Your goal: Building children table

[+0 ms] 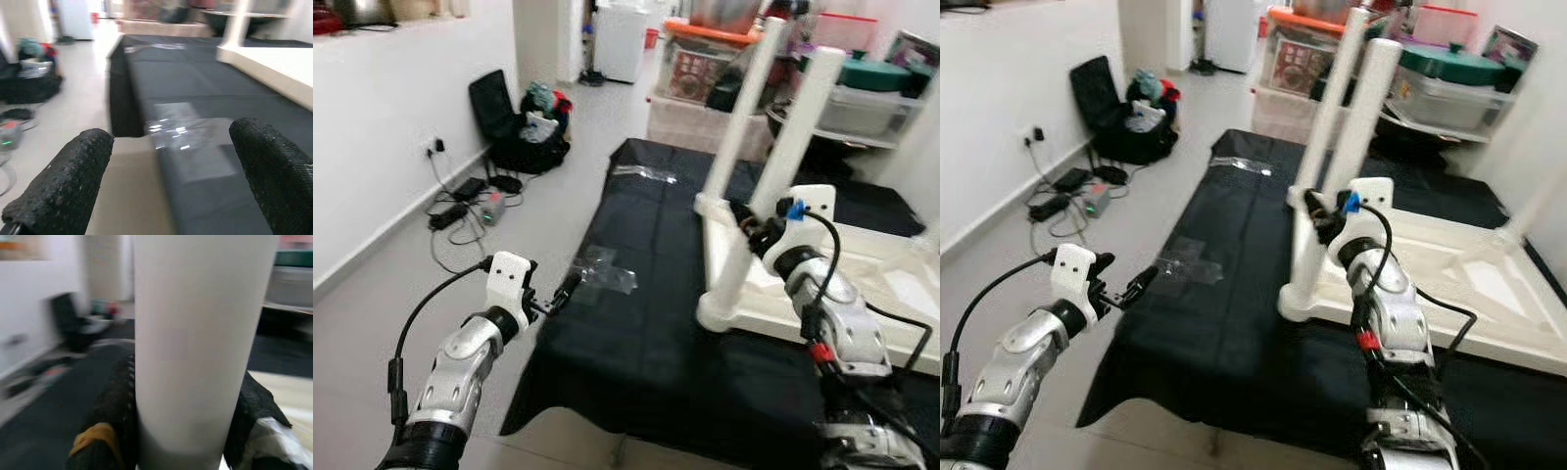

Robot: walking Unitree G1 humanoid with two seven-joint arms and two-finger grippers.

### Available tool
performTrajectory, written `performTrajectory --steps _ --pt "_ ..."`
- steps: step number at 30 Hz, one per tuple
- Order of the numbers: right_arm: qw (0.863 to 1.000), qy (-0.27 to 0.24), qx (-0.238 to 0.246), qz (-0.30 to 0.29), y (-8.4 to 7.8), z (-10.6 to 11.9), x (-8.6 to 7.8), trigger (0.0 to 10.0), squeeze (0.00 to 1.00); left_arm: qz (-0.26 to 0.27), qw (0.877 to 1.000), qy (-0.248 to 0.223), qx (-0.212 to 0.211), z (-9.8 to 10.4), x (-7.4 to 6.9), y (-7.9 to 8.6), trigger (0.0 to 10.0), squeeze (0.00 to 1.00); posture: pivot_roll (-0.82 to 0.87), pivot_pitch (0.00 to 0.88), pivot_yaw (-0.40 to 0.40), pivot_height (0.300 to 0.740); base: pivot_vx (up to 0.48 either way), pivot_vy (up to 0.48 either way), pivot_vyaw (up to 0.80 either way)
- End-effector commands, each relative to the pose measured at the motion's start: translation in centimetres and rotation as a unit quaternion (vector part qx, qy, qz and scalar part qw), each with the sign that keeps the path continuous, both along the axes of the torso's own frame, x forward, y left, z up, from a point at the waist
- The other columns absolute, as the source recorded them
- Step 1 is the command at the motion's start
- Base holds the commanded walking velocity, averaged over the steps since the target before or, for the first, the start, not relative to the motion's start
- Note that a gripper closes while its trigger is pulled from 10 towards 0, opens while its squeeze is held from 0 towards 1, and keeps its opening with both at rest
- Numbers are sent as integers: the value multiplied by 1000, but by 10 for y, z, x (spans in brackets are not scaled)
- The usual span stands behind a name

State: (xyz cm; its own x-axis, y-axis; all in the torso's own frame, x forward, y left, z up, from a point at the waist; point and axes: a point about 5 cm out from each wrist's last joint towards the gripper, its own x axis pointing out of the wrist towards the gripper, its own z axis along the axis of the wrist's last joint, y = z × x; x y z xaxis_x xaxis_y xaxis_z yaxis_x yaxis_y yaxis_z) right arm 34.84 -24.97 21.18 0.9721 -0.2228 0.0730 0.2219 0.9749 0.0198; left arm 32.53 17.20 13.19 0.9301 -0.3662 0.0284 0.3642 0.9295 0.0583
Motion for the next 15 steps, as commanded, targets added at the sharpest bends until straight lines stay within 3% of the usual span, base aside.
performTrajectory --steps 1,2,4,5,6,7,8,9,12,13,14,15 --pt "993 69 -9 -98 -31 -28 -12 0 0 -5 1000 2 5 -1 -1 -2 10000 0 66 0 -134 740 0 0 0" --pt "984 75 11 -163 -42 -34 -23 0 0 -5 1000 3 6 -1 -1 -1 10000 0 61 0 -133 740 0 0 0" --pt "984 75 11 -163 -42 -34 -23 0 0 -5 1000 3 6 -1 -1 -1 10000 0 61 0 -133 740 0 0 0" --pt "969 85 29 -231 -50 -42 -37 0 0 -4 1000 3 6 -1 -1 -1 10000 0 55 0 -130 740 0 0 0" --pt "969 85 29 -231 -50 -42 -37 0 0 -4 1000 3 6 -1 -1 -1 10000 0 55 0 -130 740 0 0 0" --pt "947 97 38 -303 -55 -51 -56 0 0 -5 1000 4 5 -2 -1 -1 10000 0 51 0 -128 740 0 0 0" --pt "947 97 38 -303 -55 -51 -56 0 0 -5 1000 4 5 -2 -1 -1 10000 0 51 0 -128 740 0 0 0" --pt "929 108 43 -351 -53 -58 -72 0 0 -4 1000 6 5 -2 -1 -2 10000 0 47 0 -123 740 0 0 0" --pt "929 108 43 -351 -53 -58 -72 0 0 -4 1000 6 5 -2 -1 -2 10000 0 47 0 -123 740 0 0 0" --pt "927 138 63 -344 -35 -70 -76 5216 0 -7 1000 8 5 -3 -1 -5 10000 0 38 0 -116 740 0 0 0" --pt "940 136 76 -303 -25 -70 -67 10000 0 -9 1000 8 5 -3 0 -5 10000 0 38 0 -116 740 0 0 0" --pt "947 133 84 -279 -18 -70 -60 10000 0 -10 1000 9 5 -3 0 -6 10000 0 38 0 -116 740 0 0 0"
